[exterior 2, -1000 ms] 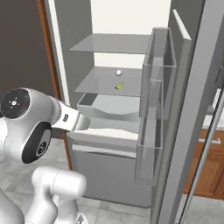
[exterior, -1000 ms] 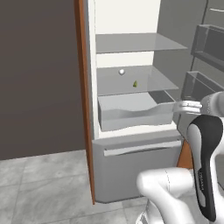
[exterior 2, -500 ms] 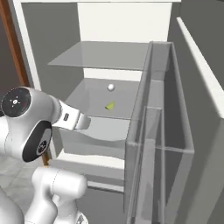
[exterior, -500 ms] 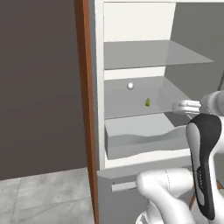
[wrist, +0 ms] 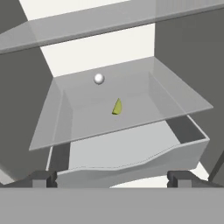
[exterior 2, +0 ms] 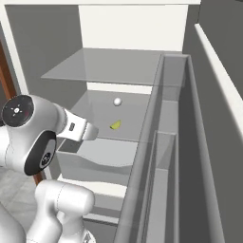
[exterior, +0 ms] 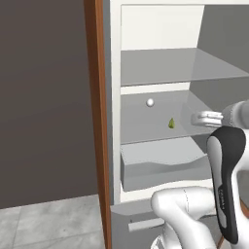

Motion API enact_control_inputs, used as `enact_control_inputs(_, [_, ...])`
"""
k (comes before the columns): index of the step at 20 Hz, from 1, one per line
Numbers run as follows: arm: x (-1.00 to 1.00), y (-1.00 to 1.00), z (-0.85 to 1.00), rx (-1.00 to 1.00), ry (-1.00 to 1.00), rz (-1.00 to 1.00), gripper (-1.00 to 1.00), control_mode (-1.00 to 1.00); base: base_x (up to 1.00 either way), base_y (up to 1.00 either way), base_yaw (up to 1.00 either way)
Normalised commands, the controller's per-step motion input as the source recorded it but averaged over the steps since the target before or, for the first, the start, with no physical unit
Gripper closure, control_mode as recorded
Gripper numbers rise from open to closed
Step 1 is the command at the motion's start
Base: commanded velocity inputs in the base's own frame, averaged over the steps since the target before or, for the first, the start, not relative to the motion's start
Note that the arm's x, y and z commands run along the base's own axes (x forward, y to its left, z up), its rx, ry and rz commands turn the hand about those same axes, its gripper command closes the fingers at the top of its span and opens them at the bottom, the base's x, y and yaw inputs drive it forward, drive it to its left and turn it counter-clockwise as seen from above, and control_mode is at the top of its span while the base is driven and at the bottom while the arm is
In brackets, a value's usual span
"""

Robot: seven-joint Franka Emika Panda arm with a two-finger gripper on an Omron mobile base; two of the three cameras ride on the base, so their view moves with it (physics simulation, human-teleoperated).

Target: Take the lemon wedge from the fridge and place it on the plate with fish on the dining counter.

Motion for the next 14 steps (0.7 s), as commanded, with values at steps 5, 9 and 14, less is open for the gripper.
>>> enact_control_inputs(5, [0.36,-0.03,-0.02,0.0,0.07,0.0,-1.0,-1.0,0.24,-0.02,0.0])
enact_control_inputs(9, [0.49,0.0,-0.13,0.0,0.2,0.0,-1.0,-1.0,0.0,0.0,0.0])
enact_control_inputs(14, [0.21,0.0,-0.21,-0.01,0.11,0.0,-1.0,-1.0,0.0,0.0,0.0])
